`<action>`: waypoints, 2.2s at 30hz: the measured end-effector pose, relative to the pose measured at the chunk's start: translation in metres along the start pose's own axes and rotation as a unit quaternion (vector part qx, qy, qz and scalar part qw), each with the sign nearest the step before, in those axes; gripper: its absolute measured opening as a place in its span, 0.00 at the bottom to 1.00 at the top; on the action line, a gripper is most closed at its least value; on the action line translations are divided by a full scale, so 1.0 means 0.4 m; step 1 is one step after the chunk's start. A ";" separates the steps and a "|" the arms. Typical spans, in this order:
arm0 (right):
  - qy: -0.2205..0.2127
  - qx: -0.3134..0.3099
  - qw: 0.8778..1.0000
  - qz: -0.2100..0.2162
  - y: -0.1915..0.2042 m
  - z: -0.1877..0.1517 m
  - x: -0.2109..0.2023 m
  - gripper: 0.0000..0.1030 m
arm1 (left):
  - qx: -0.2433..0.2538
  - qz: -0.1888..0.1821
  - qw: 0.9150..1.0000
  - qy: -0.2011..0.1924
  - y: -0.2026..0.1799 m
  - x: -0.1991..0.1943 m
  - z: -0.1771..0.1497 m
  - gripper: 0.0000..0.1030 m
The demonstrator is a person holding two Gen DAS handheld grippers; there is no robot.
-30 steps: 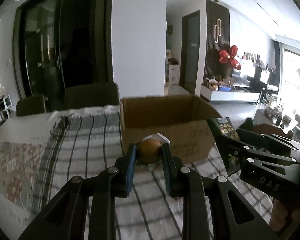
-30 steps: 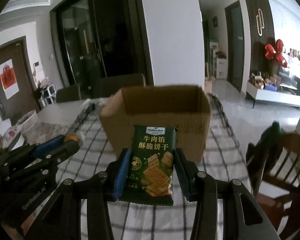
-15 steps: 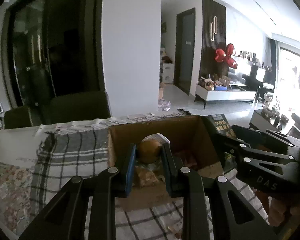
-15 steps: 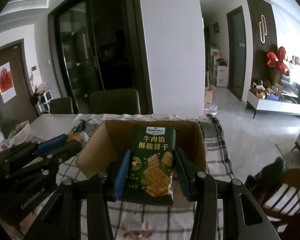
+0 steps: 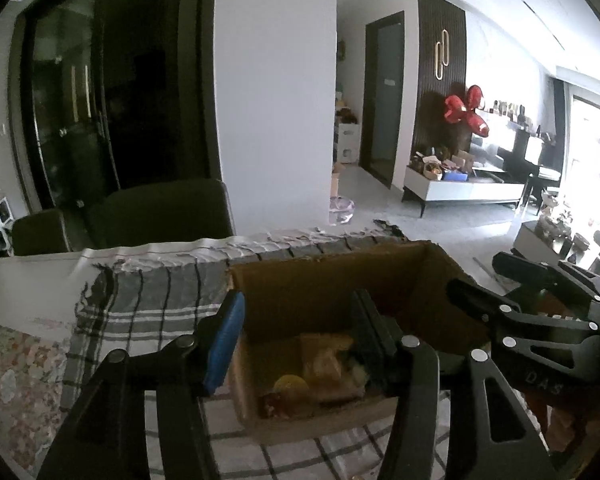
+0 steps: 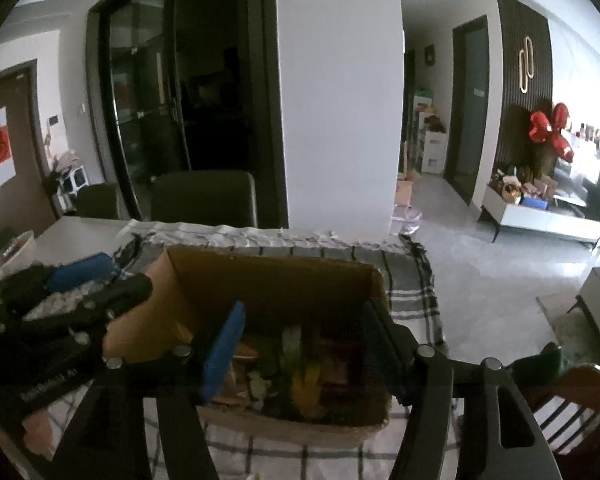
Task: Organize snacks
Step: 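Carry both snacks into the box and open both tools, then withdraw both tools from the box toward the last candies, then grasp the white stick snack with the left tool while the right tool grasps the red-gold candy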
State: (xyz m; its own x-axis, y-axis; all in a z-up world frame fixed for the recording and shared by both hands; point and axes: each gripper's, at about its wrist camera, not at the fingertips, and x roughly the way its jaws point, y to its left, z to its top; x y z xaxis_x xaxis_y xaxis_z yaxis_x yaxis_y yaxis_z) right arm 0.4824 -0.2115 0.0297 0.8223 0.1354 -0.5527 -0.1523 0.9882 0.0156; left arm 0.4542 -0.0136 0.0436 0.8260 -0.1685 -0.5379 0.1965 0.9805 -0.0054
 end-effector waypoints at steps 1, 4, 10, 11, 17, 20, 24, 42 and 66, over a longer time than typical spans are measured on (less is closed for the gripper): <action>-0.003 -0.003 1.000 -0.003 0.007 -0.007 -0.011 0.61 | 0.002 0.002 1.000 -0.004 -0.001 -0.013 -0.008 0.56; -0.012 -0.006 1.000 -0.002 0.023 -0.032 -0.043 0.61 | 0.009 0.012 1.000 -0.012 0.000 -0.047 -0.031 0.59; -0.017 0.002 1.000 0.013 0.047 -0.089 -0.097 0.61 | 0.014 0.017 1.000 -0.015 -0.003 -0.113 -0.088 0.61; -0.017 0.003 1.000 0.014 0.050 -0.101 -0.105 0.61 | 0.017 0.019 1.000 -0.016 -0.008 -0.123 -0.096 0.61; -0.010 0.008 1.000 0.022 0.069 -0.168 -0.144 0.61 | 0.028 0.027 0.999 -0.014 -0.015 -0.173 -0.155 0.63; -0.001 0.012 0.999 0.030 0.078 -0.206 -0.154 0.61 | 0.034 0.033 0.999 -0.009 -0.019 -0.190 -0.189 0.63; 0.015 0.013 0.999 0.038 0.089 -0.253 -0.152 0.60 | 0.032 0.032 0.999 0.007 -0.019 -0.196 -0.236 0.64; 0.132 0.030 0.988 0.076 0.108 -0.412 -0.019 0.44 | 0.028 0.033 0.995 0.089 -0.021 -0.110 -0.389 0.64; 0.168 0.031 0.981 0.094 0.132 -0.449 0.073 0.34 | 0.016 0.030 0.993 0.115 -0.012 -0.046 -0.405 0.64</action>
State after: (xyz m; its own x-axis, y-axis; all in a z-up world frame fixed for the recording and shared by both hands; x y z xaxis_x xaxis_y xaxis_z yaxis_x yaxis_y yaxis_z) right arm 0.3999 -0.1683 -0.1355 0.5544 0.2939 -0.7786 -0.2413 0.9521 0.1875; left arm 0.3525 0.0014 -0.0830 0.6952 -0.0788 -0.7145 0.1703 0.9837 0.0573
